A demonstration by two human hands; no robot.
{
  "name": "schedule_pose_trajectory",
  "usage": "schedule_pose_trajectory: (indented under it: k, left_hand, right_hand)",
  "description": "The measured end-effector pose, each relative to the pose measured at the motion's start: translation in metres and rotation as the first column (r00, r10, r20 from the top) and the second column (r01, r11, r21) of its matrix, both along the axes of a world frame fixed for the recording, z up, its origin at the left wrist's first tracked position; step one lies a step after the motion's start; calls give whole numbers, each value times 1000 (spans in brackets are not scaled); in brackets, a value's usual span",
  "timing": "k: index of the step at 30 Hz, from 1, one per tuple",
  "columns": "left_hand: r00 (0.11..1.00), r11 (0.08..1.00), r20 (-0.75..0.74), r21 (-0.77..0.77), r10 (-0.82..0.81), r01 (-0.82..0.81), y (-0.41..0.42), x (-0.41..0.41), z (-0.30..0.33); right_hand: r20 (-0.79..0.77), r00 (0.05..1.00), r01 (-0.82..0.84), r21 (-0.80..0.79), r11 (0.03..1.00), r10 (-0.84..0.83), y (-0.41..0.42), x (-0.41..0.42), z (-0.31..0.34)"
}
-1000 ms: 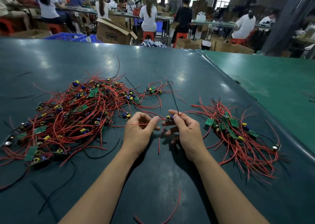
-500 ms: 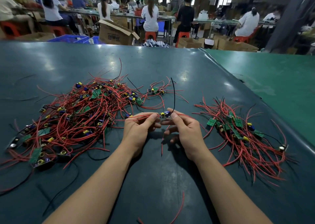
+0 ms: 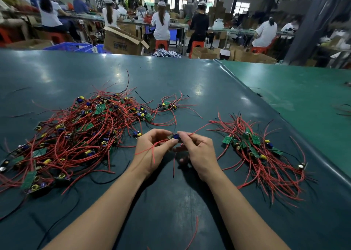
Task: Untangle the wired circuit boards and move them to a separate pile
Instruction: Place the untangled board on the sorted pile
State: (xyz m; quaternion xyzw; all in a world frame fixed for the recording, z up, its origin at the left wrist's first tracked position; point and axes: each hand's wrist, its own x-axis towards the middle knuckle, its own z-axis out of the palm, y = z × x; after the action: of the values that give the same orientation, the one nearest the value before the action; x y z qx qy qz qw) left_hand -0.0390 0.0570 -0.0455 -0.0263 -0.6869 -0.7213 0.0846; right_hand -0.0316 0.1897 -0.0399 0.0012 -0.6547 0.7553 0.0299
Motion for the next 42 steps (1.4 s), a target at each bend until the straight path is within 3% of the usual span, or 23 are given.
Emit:
schedule_pose_trajectory:
  k: [4,15,20,25,29,33,37,40,42]
  left_hand:
    - [1000,1000,20,5,-8,8,1,3,1]
    - [998,998,62,65,10,-14,-4,3,2]
    - [999,1000,40,-1,-29,29,-3,4,2]
    - [998,1000,59,-12,-26,27,-3,4,5]
    - [995,994,69,-84,-65,70,2,3,7]
    - [996,993,54,-89,-77,81,8,1,7]
    - [994,991,46,-83,-96,100,7,-5,5]
    - [975,954,92,-206,-201,216,2,-13,9]
    - [954,934,125,-203,-273,294,-4,-20,12]
  right_hand:
    - [19,1000,19,-28,999,-19,1,-1,1]
    - [-196,936,319,129,939,-291,0,-2,-2]
    - [-156,895,422,-12,907,-418,1,-8,0]
    - [-118,910,384,-120,916,-397,8,-15,0]
    - [-200,892,414,7,910,-405,12,-21,-4]
    - [-406,826,510,245,825,-391,16,-23,-5]
    - [-434,840,473,294,831,-325,20,-24,-7]
    - [-430,854,451,328,830,-295,21,-27,-8]
    - [-413,857,455,324,830,-309,23,-29,-9]
